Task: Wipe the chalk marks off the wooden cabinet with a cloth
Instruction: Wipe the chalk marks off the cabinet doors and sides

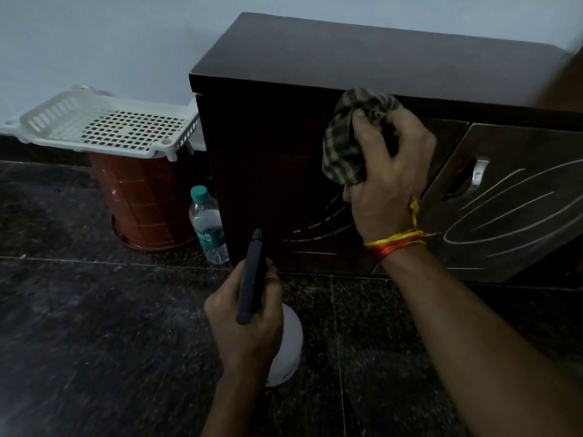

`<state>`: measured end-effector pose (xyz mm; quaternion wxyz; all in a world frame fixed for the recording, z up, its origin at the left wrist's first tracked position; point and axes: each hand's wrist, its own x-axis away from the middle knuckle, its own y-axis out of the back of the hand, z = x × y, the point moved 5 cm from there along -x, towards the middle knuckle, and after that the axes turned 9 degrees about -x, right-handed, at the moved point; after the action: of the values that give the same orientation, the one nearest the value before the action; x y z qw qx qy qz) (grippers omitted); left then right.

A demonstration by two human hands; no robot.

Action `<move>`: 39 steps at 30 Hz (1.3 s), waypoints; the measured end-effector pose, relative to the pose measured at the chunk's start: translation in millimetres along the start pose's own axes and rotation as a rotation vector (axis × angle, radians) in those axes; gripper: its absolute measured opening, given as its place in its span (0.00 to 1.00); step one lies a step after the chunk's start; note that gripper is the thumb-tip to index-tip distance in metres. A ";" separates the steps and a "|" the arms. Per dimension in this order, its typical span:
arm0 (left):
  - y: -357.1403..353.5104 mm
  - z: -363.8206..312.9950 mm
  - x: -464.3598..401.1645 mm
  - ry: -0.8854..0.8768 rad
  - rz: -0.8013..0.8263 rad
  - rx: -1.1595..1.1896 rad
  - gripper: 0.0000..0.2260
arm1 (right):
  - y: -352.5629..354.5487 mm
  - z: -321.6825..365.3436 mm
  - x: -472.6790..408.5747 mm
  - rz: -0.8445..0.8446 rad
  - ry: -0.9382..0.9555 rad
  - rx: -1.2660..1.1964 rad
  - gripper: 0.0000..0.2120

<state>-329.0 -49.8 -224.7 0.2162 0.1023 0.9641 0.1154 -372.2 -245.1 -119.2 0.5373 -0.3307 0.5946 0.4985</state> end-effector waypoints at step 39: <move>-3.0 21.0 -10.0 0.016 -0.054 -0.077 0.08 | -68.7 27.5 174.7 0.643 0.277 -0.203 0.07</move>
<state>-311.3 -51.4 -240.0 0.2154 0.0671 0.9630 0.1474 -335.5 -213.7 -302.6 0.2317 -0.2429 0.6827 0.6490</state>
